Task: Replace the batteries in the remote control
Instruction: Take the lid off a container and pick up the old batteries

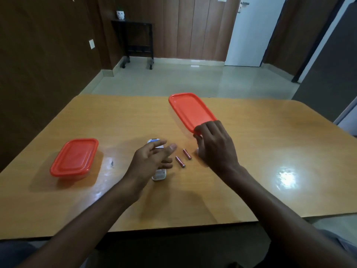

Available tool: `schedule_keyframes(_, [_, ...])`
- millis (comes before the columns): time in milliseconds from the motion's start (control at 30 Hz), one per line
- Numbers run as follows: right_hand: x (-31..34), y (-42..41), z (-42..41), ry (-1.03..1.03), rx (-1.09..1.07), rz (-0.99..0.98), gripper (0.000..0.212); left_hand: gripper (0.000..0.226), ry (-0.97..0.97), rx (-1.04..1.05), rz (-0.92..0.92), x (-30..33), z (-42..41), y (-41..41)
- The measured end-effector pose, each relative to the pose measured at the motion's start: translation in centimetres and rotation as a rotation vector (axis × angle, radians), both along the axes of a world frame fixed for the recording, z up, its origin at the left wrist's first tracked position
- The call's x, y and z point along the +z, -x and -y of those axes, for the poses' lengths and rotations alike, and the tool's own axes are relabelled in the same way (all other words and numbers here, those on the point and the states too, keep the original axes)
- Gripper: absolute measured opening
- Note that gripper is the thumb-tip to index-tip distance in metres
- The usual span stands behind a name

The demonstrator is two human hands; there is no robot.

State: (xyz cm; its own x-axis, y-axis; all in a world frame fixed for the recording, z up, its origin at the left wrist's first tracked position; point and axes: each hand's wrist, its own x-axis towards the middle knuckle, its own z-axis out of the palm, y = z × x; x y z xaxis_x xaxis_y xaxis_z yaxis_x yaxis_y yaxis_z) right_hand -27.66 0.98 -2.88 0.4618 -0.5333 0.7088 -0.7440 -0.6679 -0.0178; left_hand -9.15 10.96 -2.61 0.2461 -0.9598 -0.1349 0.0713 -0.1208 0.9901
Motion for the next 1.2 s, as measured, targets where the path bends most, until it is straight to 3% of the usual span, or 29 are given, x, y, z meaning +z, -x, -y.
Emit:
schedule_keyframes(133, [0.4, -0.1, -2.1, 0.025, 0.297, 0.017, 0.012, 0.066, 0.035, -0.003, -0.477, 1.6, 0.2, 0.3])
schedule_keyframes(233, [-0.2, 0.4, -1.0, -0.04, 0.368, -0.017, 0.018, 0.049, 0.073, 0.101, -0.566, 2.0, 0.0, -0.4])
schedule_keyframes(300, [-0.7, 0.2, -0.8, -0.155, 0.363, 0.076, 0.018, 0.043, 0.045, 0.148, -0.552, 1.7, -0.1, -0.7])
schedule_keyframes(400, [-0.3, -0.5, -1.5, -0.422, 0.294, 0.409, 0.025, 0.038, 0.051, 0.148, -0.515, 1.0, 0.1, -0.9])
schedule_keyframes(500, [0.9, -0.8, -1.6, -0.661, 0.186, 0.602, 0.057, 0.049, 0.098, 0.107, -0.381, 0.5, 0.4, -1.2])
schedule_keyframes(600, [1.5, -0.7, -1.2, -0.725, 0.135, 0.617, 0.074, 0.072, 0.107, 0.086, -0.153, 0.4, 0.3, -1.5])
schedule_keyframes(833, [1.8, -1.0, -1.7, -0.659, 0.049, 0.715, 0.062, 0.067, 0.17, 0.23, 0.126, 0.2, 0.5, -1.1])
schedule_keyframes(1033, [2.1, -1.5, -2.1, -0.539, 0.012, 0.707, 0.053, 0.063, 0.219, 0.337, 0.114, 0.3, 0.4, -0.4])
schedule_keyframes(1200, [3.3, -0.8, -1.3, -0.823, 0.195, 0.705, 0.049, 0.054, 0.29, 0.312, 0.118, 0.8, 0.1, 0.1])
